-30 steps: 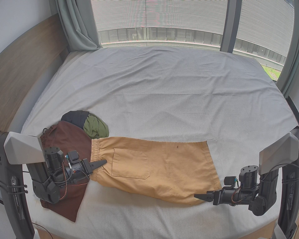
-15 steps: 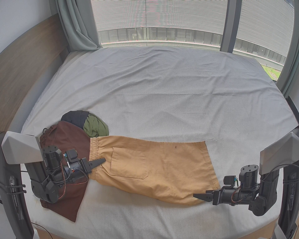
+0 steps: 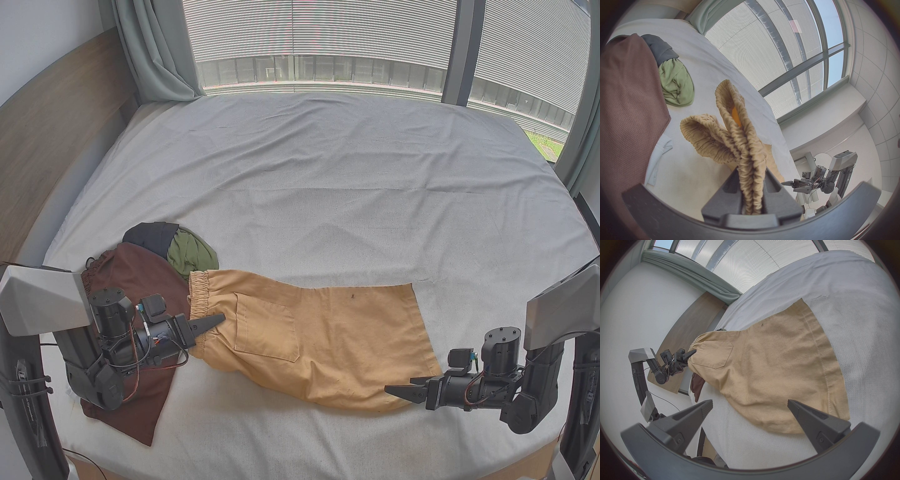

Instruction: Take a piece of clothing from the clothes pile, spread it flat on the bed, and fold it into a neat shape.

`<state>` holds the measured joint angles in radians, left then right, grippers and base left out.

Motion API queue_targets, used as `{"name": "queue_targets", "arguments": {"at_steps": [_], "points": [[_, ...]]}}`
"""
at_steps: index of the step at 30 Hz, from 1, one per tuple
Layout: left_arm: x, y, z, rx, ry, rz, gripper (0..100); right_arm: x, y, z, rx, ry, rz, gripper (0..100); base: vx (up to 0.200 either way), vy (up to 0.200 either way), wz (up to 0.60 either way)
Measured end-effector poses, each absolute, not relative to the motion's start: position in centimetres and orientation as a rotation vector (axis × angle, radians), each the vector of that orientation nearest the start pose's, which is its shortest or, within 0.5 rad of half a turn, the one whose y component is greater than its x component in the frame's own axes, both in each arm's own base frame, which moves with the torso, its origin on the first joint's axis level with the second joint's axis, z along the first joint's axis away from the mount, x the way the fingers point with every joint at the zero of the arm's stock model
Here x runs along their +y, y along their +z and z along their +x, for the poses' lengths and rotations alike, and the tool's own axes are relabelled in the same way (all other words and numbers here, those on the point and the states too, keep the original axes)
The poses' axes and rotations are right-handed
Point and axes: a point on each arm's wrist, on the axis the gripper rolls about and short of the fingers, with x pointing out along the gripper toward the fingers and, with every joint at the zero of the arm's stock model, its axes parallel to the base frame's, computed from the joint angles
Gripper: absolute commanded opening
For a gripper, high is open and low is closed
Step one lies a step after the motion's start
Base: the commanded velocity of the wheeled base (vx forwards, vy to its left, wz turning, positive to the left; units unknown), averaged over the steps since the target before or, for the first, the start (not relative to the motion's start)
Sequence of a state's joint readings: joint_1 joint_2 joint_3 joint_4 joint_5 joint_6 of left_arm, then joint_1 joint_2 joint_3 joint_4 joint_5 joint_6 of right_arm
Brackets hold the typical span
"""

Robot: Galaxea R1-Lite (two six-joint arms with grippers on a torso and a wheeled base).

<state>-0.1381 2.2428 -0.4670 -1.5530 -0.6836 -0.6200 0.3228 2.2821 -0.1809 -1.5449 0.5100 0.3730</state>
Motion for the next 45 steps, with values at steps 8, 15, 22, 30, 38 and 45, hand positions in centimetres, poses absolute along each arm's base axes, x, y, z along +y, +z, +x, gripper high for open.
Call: {"name": "queue_targets", "arguments": {"at_steps": [8,15,22,30,38,45], "points": [[-5.5,3.0,31.5,0.457,-0.716,-0.639,0,9.2,-0.9,24.0,0.698,0.702,0.394,100,0.0,0.0,0.0],[-3.6,3.6,31.4,0.428,-0.674,-0.648,0,9.3,-0.7,24.0,0.689,0.706,0.393,100,0.0,0.0,0.0],[-2.0,4.3,31.2,0.401,-0.654,-0.653,0,9.4,-0.6,24.0,0.683,0.711,0.391,100,0.0,0.0,0.0],[-2.9,4.6,31.0,0.402,-0.681,-0.646,0,9.4,-0.5,24.0,0.68,0.714,0.39,100,0.0,0.0,0.0],[-6.0,5.1,31.2,0.395,-0.752,-0.62,0,9.4,-0.3,24.1,0.673,0.715,0.39,100,0.0,0.0,0.0],[-9.0,5.4,31.5,0.378,-0.792,-0.607,0,9.5,-0.2,24.2,0.663,0.718,0.39,100,0.0,0.0,0.0]]}}
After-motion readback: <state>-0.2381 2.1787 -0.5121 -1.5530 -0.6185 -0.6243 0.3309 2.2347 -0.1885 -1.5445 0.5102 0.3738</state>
